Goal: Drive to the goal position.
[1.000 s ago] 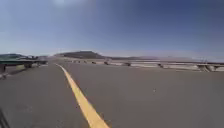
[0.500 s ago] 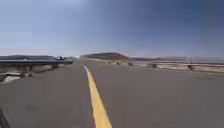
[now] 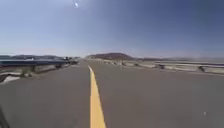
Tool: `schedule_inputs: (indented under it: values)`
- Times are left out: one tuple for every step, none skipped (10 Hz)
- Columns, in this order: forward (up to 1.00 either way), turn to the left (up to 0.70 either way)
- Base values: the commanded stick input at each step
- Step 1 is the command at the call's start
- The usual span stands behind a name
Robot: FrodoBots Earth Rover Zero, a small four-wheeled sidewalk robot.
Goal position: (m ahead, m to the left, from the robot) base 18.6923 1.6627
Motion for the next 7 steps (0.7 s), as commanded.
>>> schedule_inputs:
  values:
    - [0.7,-0.27]
    - [0.7,0.0]
    - [0.7,0.0]
    - [0.7,0.0]
    - [0.7,0.0]
    - [0.7,0.0]
    - [0.7,0.0]
